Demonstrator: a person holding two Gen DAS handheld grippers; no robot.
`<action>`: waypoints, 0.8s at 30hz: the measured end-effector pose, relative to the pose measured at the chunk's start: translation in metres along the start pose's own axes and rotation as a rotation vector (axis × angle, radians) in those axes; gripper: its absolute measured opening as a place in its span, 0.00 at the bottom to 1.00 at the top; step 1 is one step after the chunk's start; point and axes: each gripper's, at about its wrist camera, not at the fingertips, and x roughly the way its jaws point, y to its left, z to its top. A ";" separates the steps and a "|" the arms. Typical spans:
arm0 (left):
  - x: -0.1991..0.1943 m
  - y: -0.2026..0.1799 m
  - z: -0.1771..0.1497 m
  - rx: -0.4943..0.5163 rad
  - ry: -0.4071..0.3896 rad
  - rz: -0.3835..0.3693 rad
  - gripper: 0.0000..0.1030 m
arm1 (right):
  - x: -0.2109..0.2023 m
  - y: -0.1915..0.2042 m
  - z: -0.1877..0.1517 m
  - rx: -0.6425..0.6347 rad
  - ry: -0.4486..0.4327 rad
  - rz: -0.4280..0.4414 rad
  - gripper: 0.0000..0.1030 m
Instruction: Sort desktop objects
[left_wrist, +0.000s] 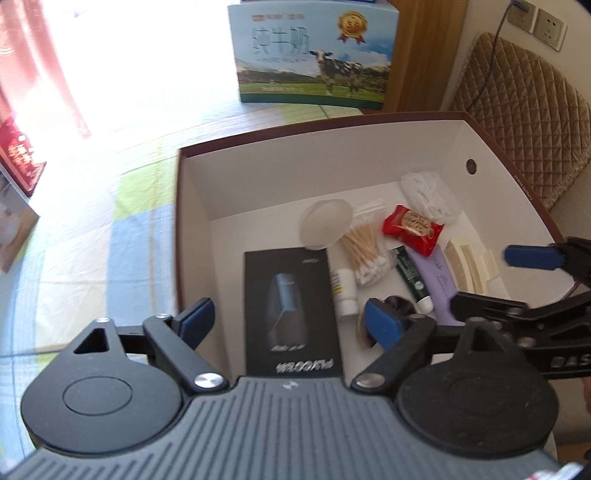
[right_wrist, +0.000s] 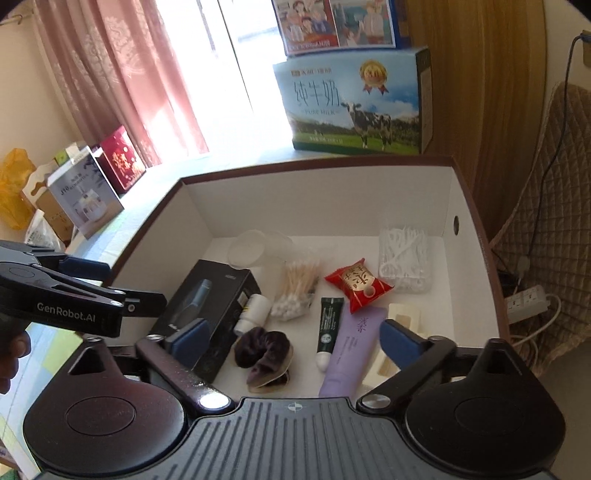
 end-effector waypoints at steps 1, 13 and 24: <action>-0.004 0.003 -0.003 -0.006 -0.003 0.004 0.87 | -0.004 0.001 -0.002 -0.001 -0.007 -0.005 0.98; -0.053 0.021 -0.039 -0.026 -0.090 0.058 0.95 | -0.041 0.020 -0.026 0.035 -0.021 -0.104 0.98; -0.102 0.028 -0.081 -0.017 -0.141 0.068 0.98 | -0.081 0.055 -0.057 0.057 -0.060 -0.149 0.98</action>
